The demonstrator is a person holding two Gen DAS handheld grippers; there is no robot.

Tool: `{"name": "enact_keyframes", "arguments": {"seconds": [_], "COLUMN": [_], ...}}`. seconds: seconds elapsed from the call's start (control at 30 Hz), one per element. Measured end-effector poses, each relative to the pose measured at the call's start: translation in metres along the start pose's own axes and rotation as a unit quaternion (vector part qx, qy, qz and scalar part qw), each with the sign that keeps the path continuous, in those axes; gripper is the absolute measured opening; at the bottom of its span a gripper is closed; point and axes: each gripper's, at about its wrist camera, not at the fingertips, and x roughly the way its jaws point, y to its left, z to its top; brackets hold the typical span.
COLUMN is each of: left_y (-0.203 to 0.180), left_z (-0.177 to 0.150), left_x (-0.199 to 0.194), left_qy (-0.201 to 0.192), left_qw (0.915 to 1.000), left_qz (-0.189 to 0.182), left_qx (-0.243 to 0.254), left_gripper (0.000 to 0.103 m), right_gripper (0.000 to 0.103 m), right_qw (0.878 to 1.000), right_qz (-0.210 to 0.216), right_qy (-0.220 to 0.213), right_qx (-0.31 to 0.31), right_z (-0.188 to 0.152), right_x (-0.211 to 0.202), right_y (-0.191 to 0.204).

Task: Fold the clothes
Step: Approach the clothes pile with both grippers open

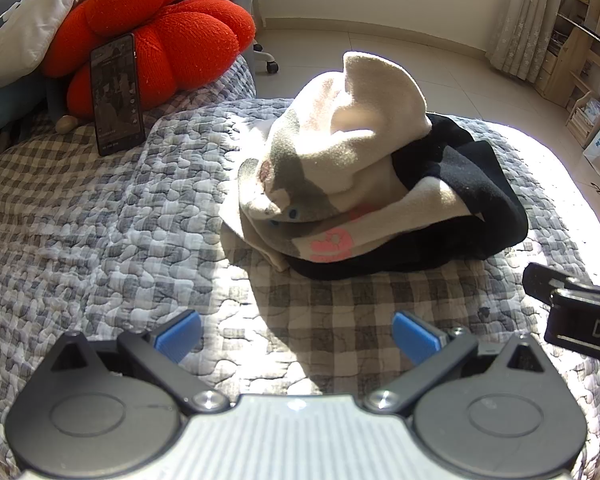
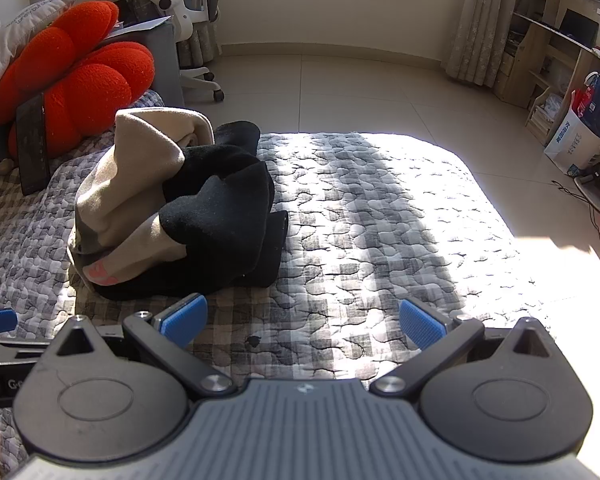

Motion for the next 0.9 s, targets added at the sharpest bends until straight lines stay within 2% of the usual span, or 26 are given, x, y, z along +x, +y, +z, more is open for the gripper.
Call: {"name": "enact_keyframes", "arguments": {"seconds": [0.9], "left_y": [-0.0007], "left_z": [0.0056], "left_x": [0.0065], "left_qy": [0.002], "left_qw": [1.0], "left_qz": [-0.002], "left_qx": [0.004], "left_gripper": [0.102], "right_gripper": [0.103], "right_qw": [1.0], "right_qz": [0.003], "right_qy": [0.004], "right_qx": [0.005], "right_z": [0.0039], "right_x": [0.0033], "right_y": [0.0017]}}
